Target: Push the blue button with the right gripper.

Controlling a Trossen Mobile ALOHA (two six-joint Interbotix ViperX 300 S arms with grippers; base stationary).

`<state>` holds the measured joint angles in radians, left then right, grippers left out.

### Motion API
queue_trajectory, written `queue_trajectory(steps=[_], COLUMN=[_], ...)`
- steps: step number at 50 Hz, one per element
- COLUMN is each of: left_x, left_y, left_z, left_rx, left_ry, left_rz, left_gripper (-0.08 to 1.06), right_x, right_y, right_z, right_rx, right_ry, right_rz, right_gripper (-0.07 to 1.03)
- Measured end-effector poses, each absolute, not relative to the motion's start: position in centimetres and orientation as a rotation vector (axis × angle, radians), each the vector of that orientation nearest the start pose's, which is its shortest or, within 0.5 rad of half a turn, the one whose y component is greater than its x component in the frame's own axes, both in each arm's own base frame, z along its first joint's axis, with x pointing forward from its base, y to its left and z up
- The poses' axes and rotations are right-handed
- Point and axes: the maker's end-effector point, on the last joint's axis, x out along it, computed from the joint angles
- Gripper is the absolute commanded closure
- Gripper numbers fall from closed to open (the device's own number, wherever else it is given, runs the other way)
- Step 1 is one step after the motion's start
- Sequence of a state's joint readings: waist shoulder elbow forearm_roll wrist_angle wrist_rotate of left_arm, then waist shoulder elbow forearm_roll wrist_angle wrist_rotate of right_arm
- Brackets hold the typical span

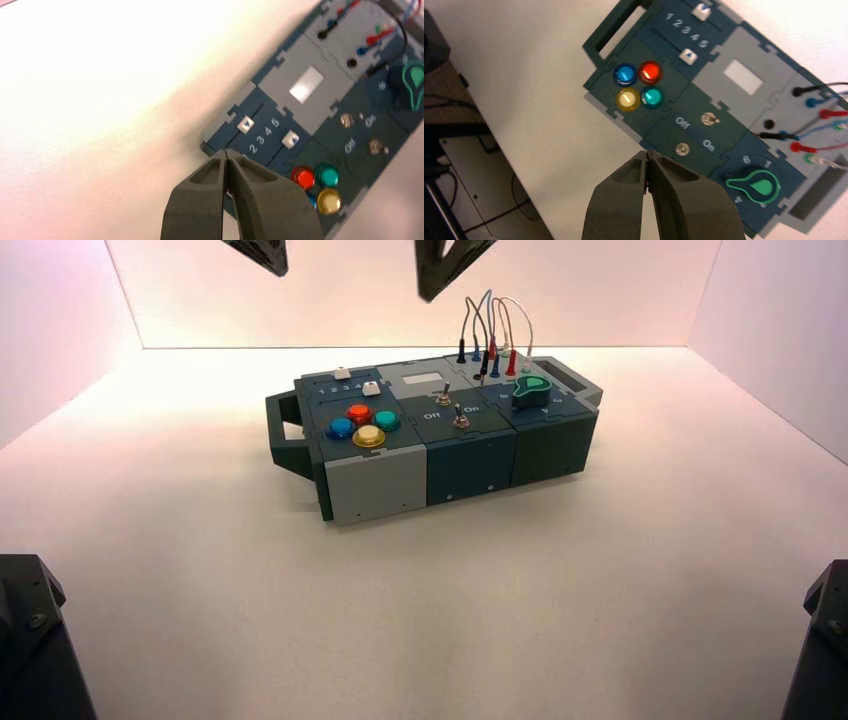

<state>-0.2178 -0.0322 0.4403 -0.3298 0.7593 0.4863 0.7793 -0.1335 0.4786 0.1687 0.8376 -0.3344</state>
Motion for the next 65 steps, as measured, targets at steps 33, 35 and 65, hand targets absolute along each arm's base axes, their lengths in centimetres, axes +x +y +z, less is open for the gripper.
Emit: queue_trajectory(steps=[33, 35, 65], left_x=[33.8, 33.8, 34.3], left_y=[-11.6, -11.6, -9.9], left_z=[17.6, 17.7, 17.9], left_rx=[0.175, 0.177, 0.149], left_ry=[1.189, 1.189, 1.185], left_rz=[-0.781, -0.781, -0.737], left_gripper=[1.01, 1.01, 1.01], right_x=[22.9, 22.9, 25.2], right_y=[31.6, 31.9, 34.1], right_z=[15.1, 14.7, 8.9], right_rx=[-0.668, -0.677, -0.696], right_ry=[1.071, 1.075, 1.034], right_rz=[1.027, 1.03, 1.004], right_gripper=[0.98, 0.98, 0.98])
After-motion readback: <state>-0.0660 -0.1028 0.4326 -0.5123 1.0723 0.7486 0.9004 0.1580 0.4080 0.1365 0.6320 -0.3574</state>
